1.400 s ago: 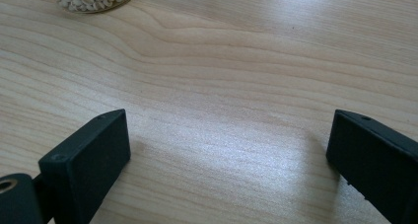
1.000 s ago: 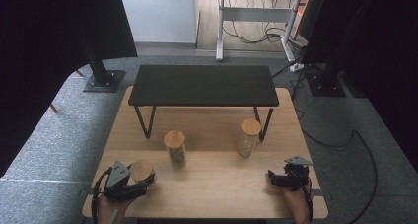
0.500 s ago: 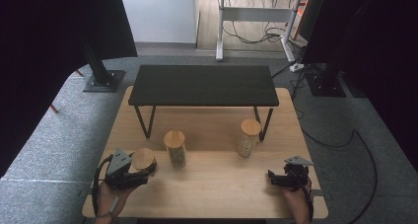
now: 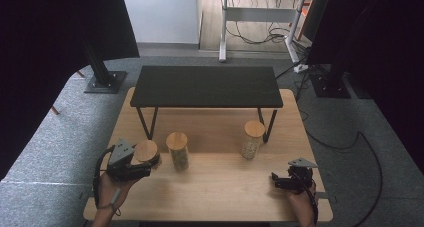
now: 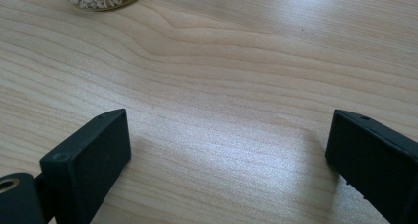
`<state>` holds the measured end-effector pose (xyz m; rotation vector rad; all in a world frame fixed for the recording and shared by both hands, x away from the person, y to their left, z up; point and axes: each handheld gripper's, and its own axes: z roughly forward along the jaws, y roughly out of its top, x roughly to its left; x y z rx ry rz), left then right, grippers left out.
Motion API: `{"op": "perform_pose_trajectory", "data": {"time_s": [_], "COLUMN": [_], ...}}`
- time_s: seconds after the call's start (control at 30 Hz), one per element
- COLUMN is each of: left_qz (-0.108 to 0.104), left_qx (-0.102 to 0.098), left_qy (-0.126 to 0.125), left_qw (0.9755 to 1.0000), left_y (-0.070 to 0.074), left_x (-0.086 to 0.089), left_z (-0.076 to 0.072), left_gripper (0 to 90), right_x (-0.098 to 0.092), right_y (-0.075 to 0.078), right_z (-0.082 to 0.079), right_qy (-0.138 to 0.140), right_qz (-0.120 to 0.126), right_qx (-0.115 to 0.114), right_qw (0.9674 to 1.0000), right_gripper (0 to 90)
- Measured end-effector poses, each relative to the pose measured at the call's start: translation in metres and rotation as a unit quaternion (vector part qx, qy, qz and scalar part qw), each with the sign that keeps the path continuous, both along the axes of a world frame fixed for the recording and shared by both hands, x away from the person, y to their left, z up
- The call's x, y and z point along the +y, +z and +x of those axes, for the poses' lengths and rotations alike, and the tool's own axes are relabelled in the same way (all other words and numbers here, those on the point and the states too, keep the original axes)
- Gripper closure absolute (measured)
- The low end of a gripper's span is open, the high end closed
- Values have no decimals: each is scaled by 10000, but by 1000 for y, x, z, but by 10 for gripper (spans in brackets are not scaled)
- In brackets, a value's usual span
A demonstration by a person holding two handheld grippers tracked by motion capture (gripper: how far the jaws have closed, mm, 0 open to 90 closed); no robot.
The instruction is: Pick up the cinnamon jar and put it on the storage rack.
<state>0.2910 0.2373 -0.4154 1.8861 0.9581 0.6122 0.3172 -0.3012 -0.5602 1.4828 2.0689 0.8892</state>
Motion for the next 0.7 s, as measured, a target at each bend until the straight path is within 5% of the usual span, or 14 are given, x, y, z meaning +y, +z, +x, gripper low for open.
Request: {"op": "perform_pose_trajectory", "data": {"time_s": [0.2, 0.7], "left_qz": [-110, 31], "left_qx": [28, -23], "left_qy": [-40, -97], "left_qw": [9999, 9999], "left_y": [8, 26], "left_x": [0, -9], "left_z": [10, 35], "left_gripper": [253, 253], "right_x": [0, 0], "right_y": [0, 0], "right_z": [0, 0], "right_qy": [12, 34], "right_qz": [3, 6], "right_qx": [-1, -1], "right_qw": [10000, 10000], "right_gripper": [32, 32]}}
